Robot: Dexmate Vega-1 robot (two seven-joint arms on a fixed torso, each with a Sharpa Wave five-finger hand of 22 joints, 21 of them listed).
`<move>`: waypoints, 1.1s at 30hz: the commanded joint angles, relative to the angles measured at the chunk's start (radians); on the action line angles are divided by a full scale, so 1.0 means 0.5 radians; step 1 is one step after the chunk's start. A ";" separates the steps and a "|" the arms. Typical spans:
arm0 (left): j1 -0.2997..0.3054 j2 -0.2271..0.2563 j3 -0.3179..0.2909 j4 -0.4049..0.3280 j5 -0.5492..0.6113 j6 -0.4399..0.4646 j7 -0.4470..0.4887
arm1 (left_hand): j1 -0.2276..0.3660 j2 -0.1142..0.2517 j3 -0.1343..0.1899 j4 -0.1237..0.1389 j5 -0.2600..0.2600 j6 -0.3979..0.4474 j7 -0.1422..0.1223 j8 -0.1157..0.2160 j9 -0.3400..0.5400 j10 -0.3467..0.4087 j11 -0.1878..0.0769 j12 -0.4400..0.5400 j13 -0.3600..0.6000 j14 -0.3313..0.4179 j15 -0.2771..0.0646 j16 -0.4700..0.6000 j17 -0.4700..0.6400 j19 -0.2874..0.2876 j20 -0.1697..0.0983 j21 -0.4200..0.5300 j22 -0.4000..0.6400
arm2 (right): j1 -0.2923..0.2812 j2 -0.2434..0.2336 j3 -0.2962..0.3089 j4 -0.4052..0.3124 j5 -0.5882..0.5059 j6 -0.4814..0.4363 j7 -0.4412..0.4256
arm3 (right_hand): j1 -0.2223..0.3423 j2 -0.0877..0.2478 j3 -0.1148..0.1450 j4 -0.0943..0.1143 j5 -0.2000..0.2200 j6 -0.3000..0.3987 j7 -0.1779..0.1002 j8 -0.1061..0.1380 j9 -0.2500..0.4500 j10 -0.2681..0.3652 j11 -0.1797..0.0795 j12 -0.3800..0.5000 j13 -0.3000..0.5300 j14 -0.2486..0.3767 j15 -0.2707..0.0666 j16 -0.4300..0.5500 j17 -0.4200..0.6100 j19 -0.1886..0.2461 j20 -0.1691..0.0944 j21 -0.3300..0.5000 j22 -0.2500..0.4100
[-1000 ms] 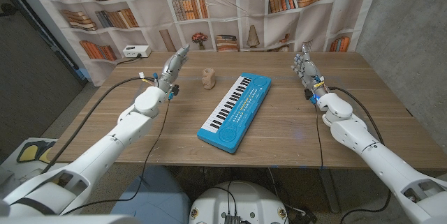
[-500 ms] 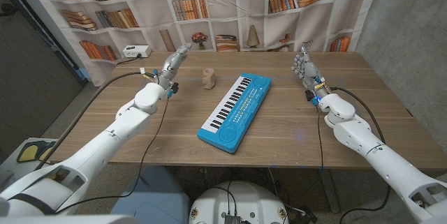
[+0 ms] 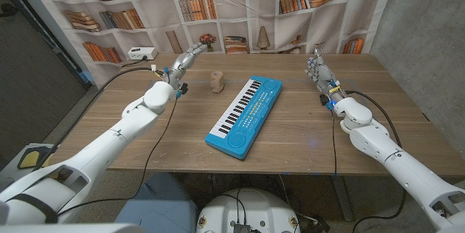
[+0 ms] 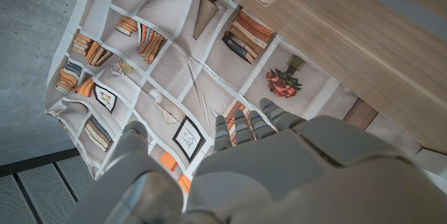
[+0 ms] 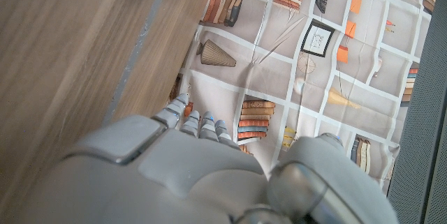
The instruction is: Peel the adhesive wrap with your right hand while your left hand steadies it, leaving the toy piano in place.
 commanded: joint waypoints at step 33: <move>-0.078 0.127 0.149 -0.259 0.714 0.287 0.205 | 0.071 -0.001 0.004 -0.021 -0.004 -0.008 -0.018 0.004 0.004 -0.015 -0.013 -0.005 0.003 -0.021 -0.021 -0.004 0.004 -0.008 -0.008 -0.001 0.002 | 0.013 -0.027 -0.008 0.000 -0.005 -0.027 0.034 | 0.017 0.023 -0.008 -0.006 -0.009 -0.002 -0.003 0.012 0.008 -0.037 0.010 0.008 0.010 -0.021 0.004 0.015 0.002 -0.008 0.009 0.020 0.007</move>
